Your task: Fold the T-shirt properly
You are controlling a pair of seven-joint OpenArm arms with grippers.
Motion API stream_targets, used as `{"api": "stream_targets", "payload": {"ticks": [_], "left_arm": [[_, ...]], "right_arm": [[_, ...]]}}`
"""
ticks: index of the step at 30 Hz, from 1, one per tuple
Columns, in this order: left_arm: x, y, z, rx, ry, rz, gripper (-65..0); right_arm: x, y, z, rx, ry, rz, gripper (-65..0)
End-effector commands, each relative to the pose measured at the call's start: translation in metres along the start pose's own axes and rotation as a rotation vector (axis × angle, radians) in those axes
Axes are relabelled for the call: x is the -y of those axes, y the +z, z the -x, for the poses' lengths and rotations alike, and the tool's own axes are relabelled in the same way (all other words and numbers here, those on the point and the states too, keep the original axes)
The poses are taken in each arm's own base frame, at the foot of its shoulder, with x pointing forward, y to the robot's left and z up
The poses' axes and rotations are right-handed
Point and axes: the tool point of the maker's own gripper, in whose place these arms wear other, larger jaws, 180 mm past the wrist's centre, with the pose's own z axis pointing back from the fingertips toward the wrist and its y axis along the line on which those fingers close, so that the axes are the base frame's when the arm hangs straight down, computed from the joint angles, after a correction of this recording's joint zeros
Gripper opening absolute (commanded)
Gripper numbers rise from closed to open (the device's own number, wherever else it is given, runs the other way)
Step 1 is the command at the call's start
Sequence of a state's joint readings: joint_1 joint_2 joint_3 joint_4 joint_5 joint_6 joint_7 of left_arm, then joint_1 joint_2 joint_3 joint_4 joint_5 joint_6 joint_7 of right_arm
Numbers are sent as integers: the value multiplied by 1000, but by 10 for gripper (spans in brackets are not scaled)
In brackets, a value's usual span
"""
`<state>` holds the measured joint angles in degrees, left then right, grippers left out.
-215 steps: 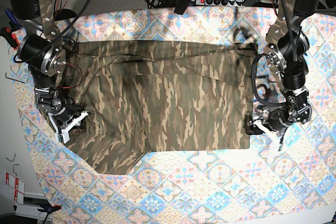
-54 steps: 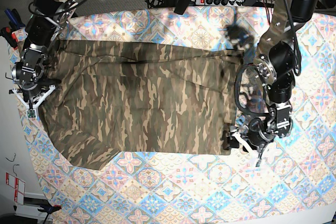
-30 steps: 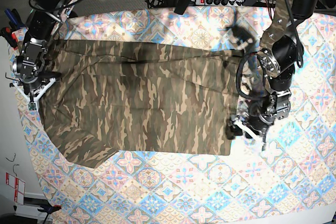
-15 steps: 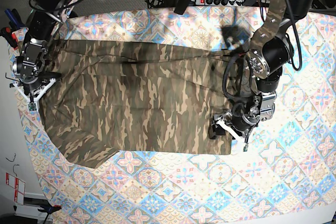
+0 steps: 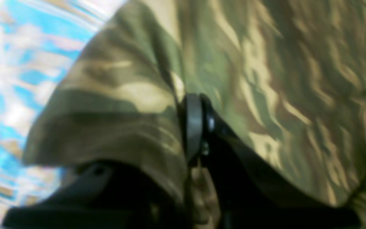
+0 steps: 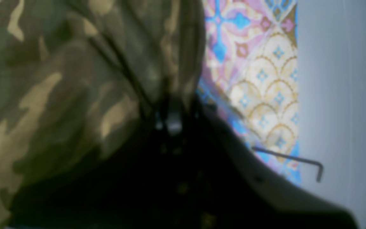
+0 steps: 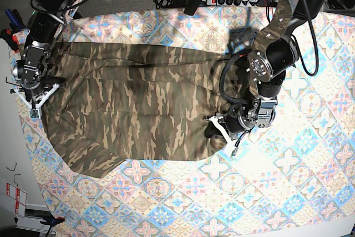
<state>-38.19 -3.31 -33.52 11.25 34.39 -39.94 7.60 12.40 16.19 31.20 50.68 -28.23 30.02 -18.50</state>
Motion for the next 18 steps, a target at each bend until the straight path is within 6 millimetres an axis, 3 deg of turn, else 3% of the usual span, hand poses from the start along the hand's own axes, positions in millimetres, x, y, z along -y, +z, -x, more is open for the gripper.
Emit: {"api": "stream_targets", "payload": {"ticks": [1,4,8,10,12,18], "left_arm": [[-8,5,-35,69,-32,-23,-576],[-18,10,-39,55,-57,-56,-576],[-39,25,-56,35,-111,-132,-577],[-50,35,-55,15,-131,-178,-577],[-64,50,-61,23,-147,-236,-578],[-71,84,-65,-3,-207,-380,-578]], "right_arm": [[10,4,-24,45,5,-10,-635],[3,4,-40,22,0,-88,-636],[17,11,-45,-1,-20,-64,-636],[24,17,-53,-1,10,-35,-636],[17,18,-58,-11,33,-34,-635],[25,32,-65,-59,66,21,-635]]}}
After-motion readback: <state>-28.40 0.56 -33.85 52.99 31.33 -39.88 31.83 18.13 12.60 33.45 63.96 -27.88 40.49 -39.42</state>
